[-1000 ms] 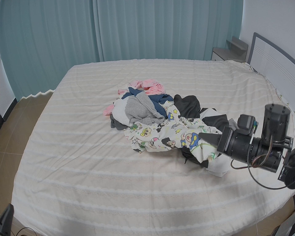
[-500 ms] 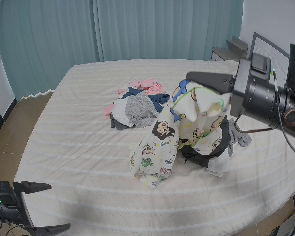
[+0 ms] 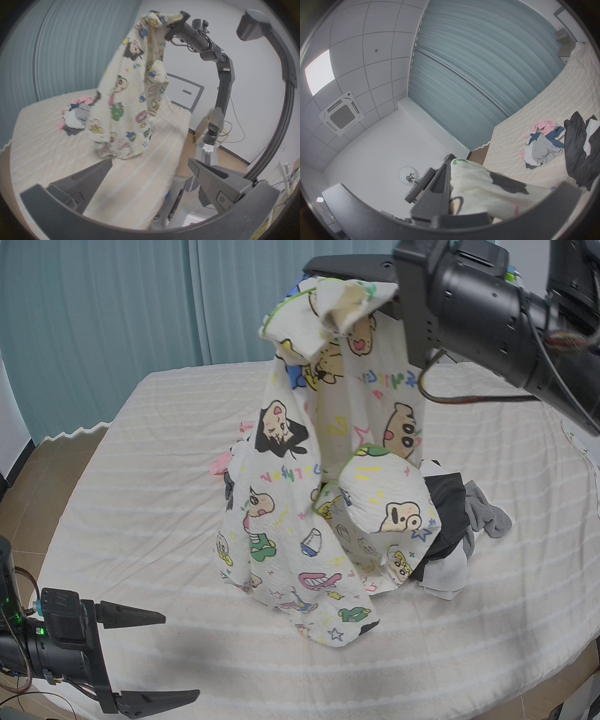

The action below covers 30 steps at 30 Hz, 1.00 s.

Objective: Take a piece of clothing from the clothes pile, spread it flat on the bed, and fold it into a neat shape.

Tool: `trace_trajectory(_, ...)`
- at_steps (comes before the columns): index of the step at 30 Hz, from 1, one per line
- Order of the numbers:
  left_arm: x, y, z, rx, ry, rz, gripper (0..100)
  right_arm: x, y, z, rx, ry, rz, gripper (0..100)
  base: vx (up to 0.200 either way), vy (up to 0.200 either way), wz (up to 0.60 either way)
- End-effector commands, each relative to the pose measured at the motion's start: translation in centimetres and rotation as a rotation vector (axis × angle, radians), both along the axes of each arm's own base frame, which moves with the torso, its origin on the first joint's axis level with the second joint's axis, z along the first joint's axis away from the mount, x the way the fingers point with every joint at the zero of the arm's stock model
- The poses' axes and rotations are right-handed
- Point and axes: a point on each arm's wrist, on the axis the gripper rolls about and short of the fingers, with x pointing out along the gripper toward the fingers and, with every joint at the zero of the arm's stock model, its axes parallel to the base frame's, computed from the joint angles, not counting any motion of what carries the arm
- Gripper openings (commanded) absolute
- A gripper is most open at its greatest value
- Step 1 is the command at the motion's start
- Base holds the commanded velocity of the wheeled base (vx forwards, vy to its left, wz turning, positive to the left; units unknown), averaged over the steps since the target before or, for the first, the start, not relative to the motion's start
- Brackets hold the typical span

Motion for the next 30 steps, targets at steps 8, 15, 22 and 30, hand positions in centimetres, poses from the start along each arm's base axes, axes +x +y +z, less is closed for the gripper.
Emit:
trace_trajectory(8,2.4,-4.4,-1.5,-0.014,0.148,-0.076,100,3.7,6.4,-0.8,0.041,0.019,-0.086,0,0.000,0.000,0.00)
trace_trajectory(15,5.0,-7.0,-3.9,0.032,0.192,0.030,100,2.0,7.0,-0.1,0.058,0.020,-0.044,0,0.000,0.000,0.00)
trace_trajectory(22,5.6,-11.4,-5.7,0.005,0.179,0.250,100,1.5,7.2,0.0,0.064,0.023,-0.047,0,0.000,0.000,0.00)
trace_trajectory(30,7.0,-14.7,-9.0,0.066,0.013,0.510,100,1.4,6.8,0.3,0.072,0.019,-0.049,0,0.000,0.000,0.00)
